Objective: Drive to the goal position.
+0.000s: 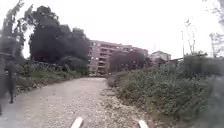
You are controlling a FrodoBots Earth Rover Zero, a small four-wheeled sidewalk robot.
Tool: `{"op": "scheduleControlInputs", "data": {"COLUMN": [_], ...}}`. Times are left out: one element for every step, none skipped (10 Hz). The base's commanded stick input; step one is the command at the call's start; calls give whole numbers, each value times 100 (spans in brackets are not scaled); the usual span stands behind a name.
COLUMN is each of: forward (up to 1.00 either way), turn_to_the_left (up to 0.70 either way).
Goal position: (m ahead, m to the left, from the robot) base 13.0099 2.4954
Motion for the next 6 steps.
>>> {"op": "scheduleControlInputs", "data": {"forward": [70,70,70,70,70,70], "turn_to_the_left": [0,22,31,17,0,0]}}
